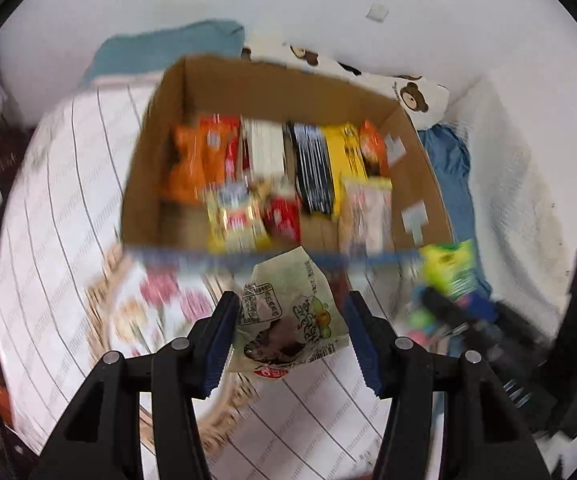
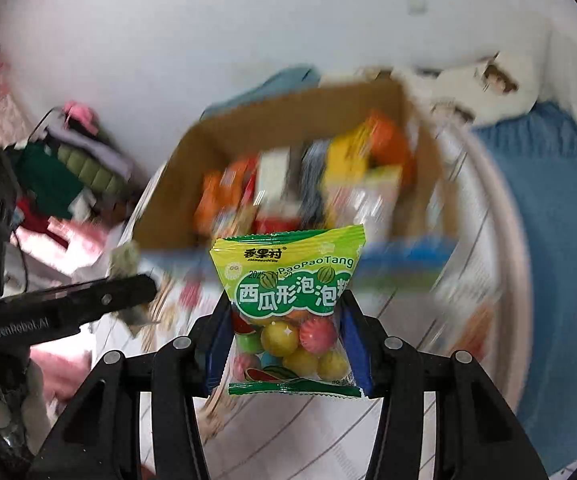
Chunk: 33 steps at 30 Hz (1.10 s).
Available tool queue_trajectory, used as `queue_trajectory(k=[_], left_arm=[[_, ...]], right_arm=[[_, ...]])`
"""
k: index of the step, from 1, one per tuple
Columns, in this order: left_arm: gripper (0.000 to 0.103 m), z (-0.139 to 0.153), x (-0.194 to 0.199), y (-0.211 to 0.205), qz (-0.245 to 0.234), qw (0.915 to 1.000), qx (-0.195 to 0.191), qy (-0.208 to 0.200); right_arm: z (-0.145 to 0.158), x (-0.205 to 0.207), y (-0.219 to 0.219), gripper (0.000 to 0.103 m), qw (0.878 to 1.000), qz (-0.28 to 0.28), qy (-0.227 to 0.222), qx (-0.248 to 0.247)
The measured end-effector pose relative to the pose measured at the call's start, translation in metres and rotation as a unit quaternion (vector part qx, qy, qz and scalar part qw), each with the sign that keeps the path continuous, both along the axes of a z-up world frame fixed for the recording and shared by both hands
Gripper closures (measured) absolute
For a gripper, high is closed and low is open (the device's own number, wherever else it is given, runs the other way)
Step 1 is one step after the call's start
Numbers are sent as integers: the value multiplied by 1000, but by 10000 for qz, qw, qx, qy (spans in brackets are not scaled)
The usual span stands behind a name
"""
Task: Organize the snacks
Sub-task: 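Carry both packets into the cardboard box and open both tools to release them, then withdraw both tools from the box toward the last snacks on the bed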
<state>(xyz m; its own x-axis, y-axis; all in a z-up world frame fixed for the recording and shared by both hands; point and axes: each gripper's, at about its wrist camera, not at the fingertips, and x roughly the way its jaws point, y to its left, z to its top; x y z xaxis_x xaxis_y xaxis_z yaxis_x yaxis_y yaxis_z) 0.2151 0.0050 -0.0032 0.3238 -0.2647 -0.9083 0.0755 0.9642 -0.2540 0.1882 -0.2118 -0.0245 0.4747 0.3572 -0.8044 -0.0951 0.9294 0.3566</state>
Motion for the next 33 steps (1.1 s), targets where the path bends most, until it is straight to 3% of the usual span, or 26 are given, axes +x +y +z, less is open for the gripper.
queue_trajectory(k=[3,9,10,11,12,13,14,15,26,33], left_arm=[[51,3,35,7,-7,9994,351,-18],[50,-49,93,14,104,9961,756,444],[50,-55,97,15,135,9953,820,500],[50,-61,102,16,171,9942,891,571],[45,-68,107,17,195,9935,923,644],[37,-71,108,18,192,9932,939,658],[17,-73,110,18,219,9929,970,652],[9,-72,109,18,231,9931,967,624],[9,-65,92,8,331,9955,795,393],[9,-46,68,-4,349,9935,1072,-129]], right_arm=[[10,33,-18,50,9997,-211,-117,-105],[-15,102,-32,49,9986,-395,290,-196],[-21,106,-34,37,9981,-444,361,-240],[-32,112,-34,11,9969,-469,511,-364],[-38,113,-35,2,9958,-514,609,-447],[-41,114,-35,0,9952,-542,650,-491],[-44,114,-34,0,9951,-516,668,-515],[-45,111,-34,0,9947,-525,691,-544],[-43,104,-14,0,9911,-431,622,-1097],[-33,89,-2,0,9901,-412,432,-1268]])
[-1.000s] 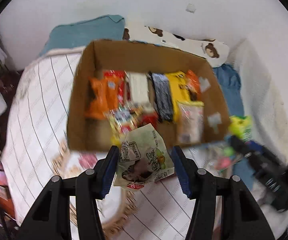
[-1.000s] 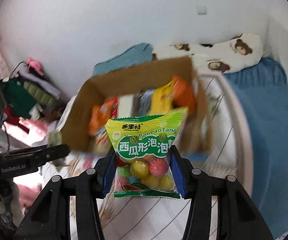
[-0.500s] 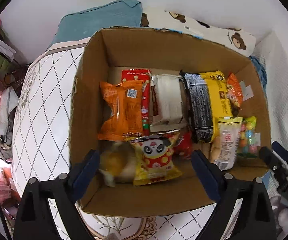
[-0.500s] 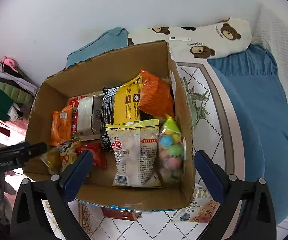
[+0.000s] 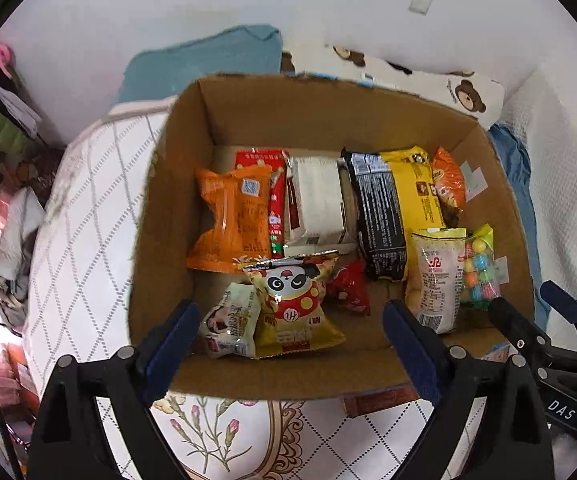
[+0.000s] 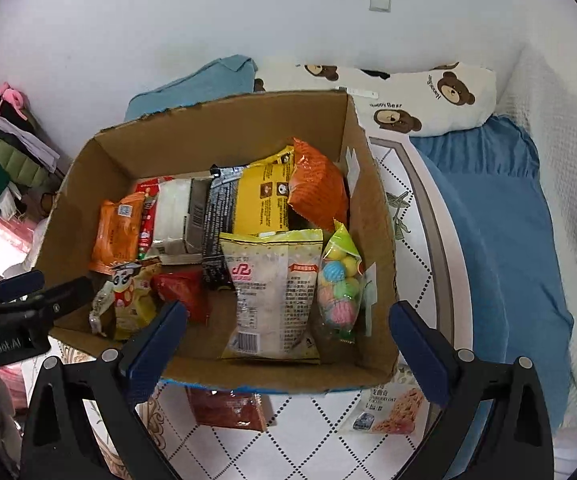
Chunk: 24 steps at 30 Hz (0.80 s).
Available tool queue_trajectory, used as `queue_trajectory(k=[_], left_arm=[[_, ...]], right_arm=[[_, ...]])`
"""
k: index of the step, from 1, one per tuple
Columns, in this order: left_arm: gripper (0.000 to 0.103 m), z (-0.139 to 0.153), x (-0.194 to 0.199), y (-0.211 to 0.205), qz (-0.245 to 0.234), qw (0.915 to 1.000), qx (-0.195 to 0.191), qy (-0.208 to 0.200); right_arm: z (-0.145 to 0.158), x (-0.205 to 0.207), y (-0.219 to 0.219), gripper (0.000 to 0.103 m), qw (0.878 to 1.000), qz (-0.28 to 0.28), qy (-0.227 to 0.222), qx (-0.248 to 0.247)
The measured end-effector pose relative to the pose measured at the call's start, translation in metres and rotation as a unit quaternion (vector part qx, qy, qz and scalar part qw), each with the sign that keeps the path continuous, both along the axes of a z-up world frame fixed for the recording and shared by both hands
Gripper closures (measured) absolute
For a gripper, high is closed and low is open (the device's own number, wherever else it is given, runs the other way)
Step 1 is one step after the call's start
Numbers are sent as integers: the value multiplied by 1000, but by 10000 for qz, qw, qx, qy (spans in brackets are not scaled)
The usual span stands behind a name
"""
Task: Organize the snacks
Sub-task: 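Withdraw both tools from the box toward the last snacks on the bed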
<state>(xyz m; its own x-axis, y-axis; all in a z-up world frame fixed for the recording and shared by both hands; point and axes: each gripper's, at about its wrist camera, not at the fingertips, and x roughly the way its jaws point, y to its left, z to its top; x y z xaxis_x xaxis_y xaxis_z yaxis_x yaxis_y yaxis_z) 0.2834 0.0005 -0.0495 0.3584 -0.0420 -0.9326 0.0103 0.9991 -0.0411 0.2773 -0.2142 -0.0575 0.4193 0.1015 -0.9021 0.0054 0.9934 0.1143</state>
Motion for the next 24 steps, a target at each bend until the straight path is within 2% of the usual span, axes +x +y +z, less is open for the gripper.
queue_trajectory(k=[10,14,21,24], left_arm=[[9,49,-41,-2,58,9964,51,-849],[9,66,-61,-1,86,9938,-42,-1104],[9,90,-92,0,130,9893,-145,-1448],[9,94,-102,0,161,9886,-203,-1484]], right_arm=[[46,-37,6,0,9980,60,-607,-139],[68,-57,8,0,9960,99,-875,-171],[101,-88,8,0,9919,153,-1244,-205],[109,-99,7,0,9916,155,-1279,-65]])
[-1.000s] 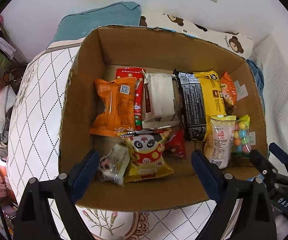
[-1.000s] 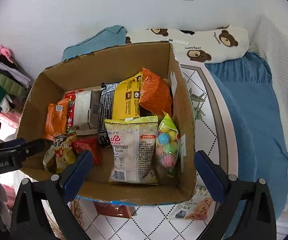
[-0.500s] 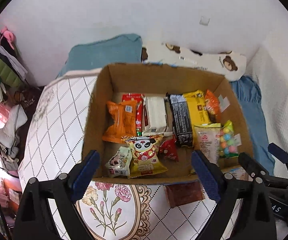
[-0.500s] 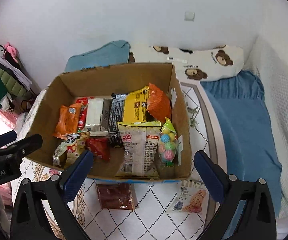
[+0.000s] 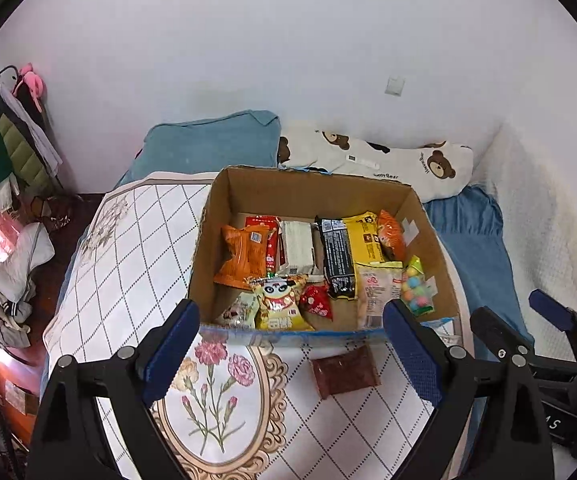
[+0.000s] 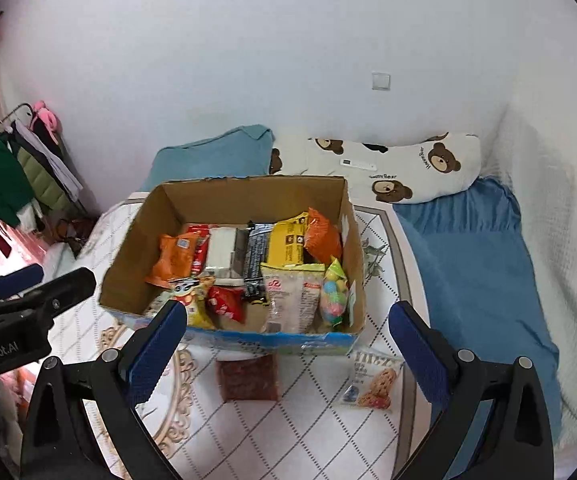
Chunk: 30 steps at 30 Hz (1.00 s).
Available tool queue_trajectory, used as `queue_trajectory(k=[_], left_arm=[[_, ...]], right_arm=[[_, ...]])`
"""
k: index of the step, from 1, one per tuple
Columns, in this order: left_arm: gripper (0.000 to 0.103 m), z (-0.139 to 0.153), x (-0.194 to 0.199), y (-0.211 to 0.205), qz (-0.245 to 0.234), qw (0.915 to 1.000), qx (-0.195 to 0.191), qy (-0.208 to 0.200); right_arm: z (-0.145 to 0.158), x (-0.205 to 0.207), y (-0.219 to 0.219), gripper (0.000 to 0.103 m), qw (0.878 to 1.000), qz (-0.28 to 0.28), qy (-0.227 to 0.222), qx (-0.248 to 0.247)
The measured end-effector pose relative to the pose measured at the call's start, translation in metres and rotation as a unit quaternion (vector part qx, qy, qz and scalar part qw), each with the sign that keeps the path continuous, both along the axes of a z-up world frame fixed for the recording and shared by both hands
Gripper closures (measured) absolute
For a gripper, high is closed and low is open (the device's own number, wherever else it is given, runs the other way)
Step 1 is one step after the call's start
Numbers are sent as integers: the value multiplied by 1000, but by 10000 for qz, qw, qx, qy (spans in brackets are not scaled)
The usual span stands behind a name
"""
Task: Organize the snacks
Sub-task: 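Withdraw both tools from the box toward the last snacks on the bed, then grasp the brown square packet with the left tool while the right grasps the oat cookie packet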
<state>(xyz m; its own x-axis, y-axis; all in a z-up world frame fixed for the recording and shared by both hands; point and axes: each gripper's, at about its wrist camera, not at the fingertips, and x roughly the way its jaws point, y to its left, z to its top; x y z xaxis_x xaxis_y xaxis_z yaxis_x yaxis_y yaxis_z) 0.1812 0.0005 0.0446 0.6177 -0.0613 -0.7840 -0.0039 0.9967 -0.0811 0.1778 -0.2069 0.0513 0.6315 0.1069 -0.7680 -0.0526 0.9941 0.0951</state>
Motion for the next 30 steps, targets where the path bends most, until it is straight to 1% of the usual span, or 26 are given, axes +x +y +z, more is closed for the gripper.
queue_trajectory(k=[3,5,7,8,10,11,13,14,15,16,18,19,21,22,23,24,25,26,27,28,29,30], left_arm=[[9,-2,-10,-3,-23,10000,9,-24],[9,-11,-13,-10,-86,9999,140,4],[9,-28,-10,-17,-212,9992,297,167],[9,-43,-6,-23,-336,9982,379,325],[9,-71,2,-34,-612,9945,596,605],[9,-90,8,-43,-822,9900,825,793],[9,-120,15,-60,-1214,9796,1221,1033],[9,-134,18,-70,-1411,9727,1460,1125],[9,-151,22,-82,-1712,9623,1717,1233],[9,-162,23,-91,-1893,9539,1945,1280],[9,-183,27,-110,-2380,9319,2346,1410],[9,-190,28,-117,-2501,9236,2531,1424],[9,-203,29,-133,-2855,9054,2762,1498],[9,-207,29,-137,-2960,9002,2797,1542],[9,-212,28,-144,-3128,8922,2855,1570],[9,-219,25,-152,-3335,8805,2972,1589],[9,-224,24,-158,-3457,8715,3081,1614],[9,-230,23,-163,-3572,8647,3124,1649],[11,-234,24,-166,-3625,8621,3101,1708],[14,-236,26,-168,-3641,8615,3075,1752],[25,-239,28,-170,-3668,8622,2979,1825],[35,-240,30,-171,-3668,8643,2888,1871]], right_arm=[[-2,-9,-4,0,9999,-5,68,117],[-10,-12,-9,0,9996,-46,193,199],[-24,-16,-17,0,9989,-121,388,242],[-38,-18,-24,0,9979,-192,554,278],[-62,-19,-37,0,9953,-331,851,318],[-75,-18,-45,0,9936,-372,985,403],[-95,-18,-60,0,9905,-435,1181,559],[-106,-18,-70,0,9886,-504,1288,603],[-115,-17,-78,0,9874,-512,1347,656],[-123,-16,-84,0,9864,-572,1393,660],[-142,-14,-102,0,9843,-688,1486,665],[-148,-12,-106,0,9831,-723,1531,695],[-170,-6,-118,2,9785,-784,1705,853],[-179,-3,-122,6,9760,-833,1775,949],[-189,2,-127,9,9726,-842,1880,1078],[-196,6,-129,10,9709,-857,1934,1119],[-202,10,-132,10,9698,-896,1961,1143],[-206,15,-132,15,9695,-868,1967,1179],[-210,18,-132,18,9696,-841,1981,1165],[-215,23,-130,29,9697,-823,2005,1129],[-221,28,-128,38,9700,-703,2008,1176],[-226,32,-124,40,9688,-645,2093,1156]])
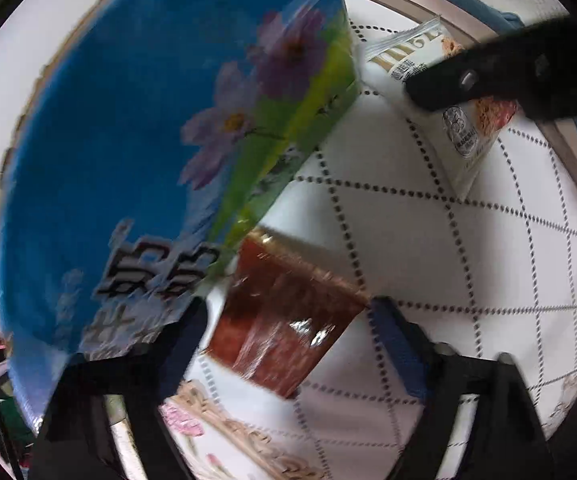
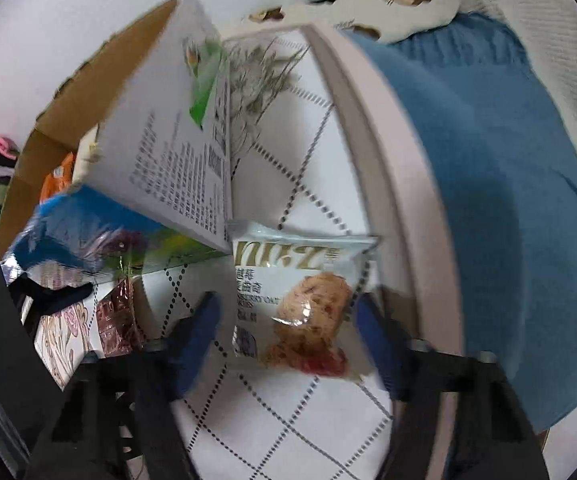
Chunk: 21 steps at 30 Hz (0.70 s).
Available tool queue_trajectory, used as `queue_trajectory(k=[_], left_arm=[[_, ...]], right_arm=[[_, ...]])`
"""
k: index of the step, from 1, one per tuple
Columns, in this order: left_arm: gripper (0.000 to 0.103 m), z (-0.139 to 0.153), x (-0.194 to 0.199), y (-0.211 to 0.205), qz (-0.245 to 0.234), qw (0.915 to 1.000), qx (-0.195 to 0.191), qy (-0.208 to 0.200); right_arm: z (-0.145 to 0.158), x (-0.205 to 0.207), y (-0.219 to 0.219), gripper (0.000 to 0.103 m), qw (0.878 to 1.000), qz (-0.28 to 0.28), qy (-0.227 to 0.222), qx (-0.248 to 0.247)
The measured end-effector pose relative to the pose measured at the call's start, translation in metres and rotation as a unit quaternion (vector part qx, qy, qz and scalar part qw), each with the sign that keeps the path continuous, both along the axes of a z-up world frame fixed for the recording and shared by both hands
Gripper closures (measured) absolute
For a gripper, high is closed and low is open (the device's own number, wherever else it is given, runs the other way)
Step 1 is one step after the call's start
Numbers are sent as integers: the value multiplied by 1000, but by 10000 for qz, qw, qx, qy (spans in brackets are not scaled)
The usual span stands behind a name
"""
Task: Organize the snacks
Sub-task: 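Grasp the brown square packet with the left tool while the right grasps the oat cookie packet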
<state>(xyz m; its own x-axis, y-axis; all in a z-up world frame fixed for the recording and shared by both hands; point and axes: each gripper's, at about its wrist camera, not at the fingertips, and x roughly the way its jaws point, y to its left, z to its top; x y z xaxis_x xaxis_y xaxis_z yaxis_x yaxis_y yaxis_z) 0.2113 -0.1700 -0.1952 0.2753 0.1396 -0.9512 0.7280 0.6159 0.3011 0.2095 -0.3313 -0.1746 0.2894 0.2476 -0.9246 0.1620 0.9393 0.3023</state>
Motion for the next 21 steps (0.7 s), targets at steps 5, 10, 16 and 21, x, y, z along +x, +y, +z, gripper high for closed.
queue_trajectory(k=[5,10,16,21], left_arm=[[43,7,3,10,385,9987,-315,82],[43,9,-3,62,1956,9739,-935,666],[43,2,-14,146,4012,8877,-1746,1432],[38,0,-20,169,4260,8681,-1989,1593]], right_arm=[[-4,0,10,46,9992,264,4,-301],[-5,-16,17,48,9983,508,117,-249],[-11,-48,60,48,9918,1218,374,-117],[-15,-75,102,48,9837,1729,482,-129]])
